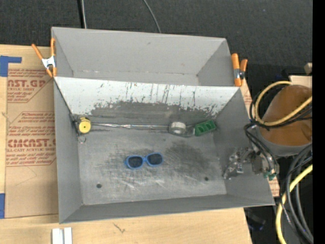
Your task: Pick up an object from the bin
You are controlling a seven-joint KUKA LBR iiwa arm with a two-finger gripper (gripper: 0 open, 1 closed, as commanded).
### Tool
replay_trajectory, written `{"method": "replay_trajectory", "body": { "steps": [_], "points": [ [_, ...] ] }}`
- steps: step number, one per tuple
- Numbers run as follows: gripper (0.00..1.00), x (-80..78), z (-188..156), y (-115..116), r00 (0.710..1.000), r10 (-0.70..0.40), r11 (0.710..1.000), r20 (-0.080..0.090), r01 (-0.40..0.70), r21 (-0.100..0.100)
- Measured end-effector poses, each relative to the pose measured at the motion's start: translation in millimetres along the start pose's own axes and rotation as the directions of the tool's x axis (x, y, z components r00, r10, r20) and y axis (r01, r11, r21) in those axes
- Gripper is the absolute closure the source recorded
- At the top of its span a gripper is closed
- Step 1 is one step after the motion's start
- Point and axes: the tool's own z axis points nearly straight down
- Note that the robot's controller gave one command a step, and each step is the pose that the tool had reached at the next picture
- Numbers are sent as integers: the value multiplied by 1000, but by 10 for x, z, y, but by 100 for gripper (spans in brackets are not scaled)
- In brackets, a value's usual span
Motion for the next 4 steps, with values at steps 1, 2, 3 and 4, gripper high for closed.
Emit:
{"method": "replay_trajectory", "body": {
  "steps": [1, 2, 3, 4],
  "points": [
    [100, -80, -938, 180, 976, -217, 976, 7, 217, -2],
    [100, -597, -44, 983, 990, -143, 990, -2, 143, -9],
    [0, -597, -89, 929, 991, -137, 991, 1, 137, -5],
    [0, -451, -763, 1497, 983, -182, 983, 8, 182, -6]
  ]
}}
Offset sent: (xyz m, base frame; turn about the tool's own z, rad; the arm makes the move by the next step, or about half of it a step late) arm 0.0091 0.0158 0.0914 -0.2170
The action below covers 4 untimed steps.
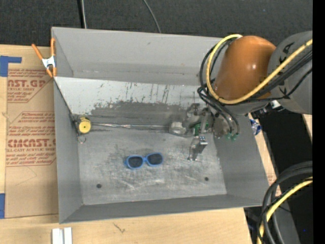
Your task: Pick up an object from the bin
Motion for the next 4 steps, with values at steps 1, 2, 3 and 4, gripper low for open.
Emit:
{"method": "replay_trajectory", "body": {
  "steps": [1, 2, 3, 4],
  "points": [
    [0, -44, 1223, 642, 996, -86, 996, -13, 86, -1],
    [0, -79, 1282, 335, 972, -235, 972, 7, 235, -1],
    [0, 136, 1286, 1176, 925, -380, 925, 3, 380, 1],
    [100, 133, 1270, 1163, 926, -376, 926, 0, 376, 0]
  ]
}}
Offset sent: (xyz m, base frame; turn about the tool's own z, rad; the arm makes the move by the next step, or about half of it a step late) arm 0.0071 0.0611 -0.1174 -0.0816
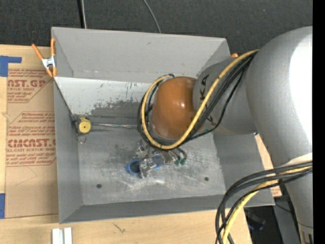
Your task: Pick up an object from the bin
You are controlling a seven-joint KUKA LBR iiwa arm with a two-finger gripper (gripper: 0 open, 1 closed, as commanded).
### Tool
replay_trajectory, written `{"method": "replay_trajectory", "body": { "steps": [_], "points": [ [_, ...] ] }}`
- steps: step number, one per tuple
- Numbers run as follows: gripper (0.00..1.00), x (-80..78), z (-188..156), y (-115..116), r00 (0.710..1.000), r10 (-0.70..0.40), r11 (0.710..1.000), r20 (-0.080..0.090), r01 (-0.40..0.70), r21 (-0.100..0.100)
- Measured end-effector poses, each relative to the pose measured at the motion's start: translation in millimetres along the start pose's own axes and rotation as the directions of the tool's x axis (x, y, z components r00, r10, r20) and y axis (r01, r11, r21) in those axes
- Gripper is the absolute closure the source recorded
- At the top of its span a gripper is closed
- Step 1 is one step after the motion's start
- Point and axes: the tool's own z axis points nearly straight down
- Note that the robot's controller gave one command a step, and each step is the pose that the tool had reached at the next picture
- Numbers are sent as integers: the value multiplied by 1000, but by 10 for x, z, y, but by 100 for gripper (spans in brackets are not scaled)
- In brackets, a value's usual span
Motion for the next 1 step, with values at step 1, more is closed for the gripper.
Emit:
{"method": "replay_trajectory", "body": {
  "steps": [1],
  "points": [
    [100, 275, -1626, 28, 999, -44, 999, 1, 44, 1]
  ]
}}
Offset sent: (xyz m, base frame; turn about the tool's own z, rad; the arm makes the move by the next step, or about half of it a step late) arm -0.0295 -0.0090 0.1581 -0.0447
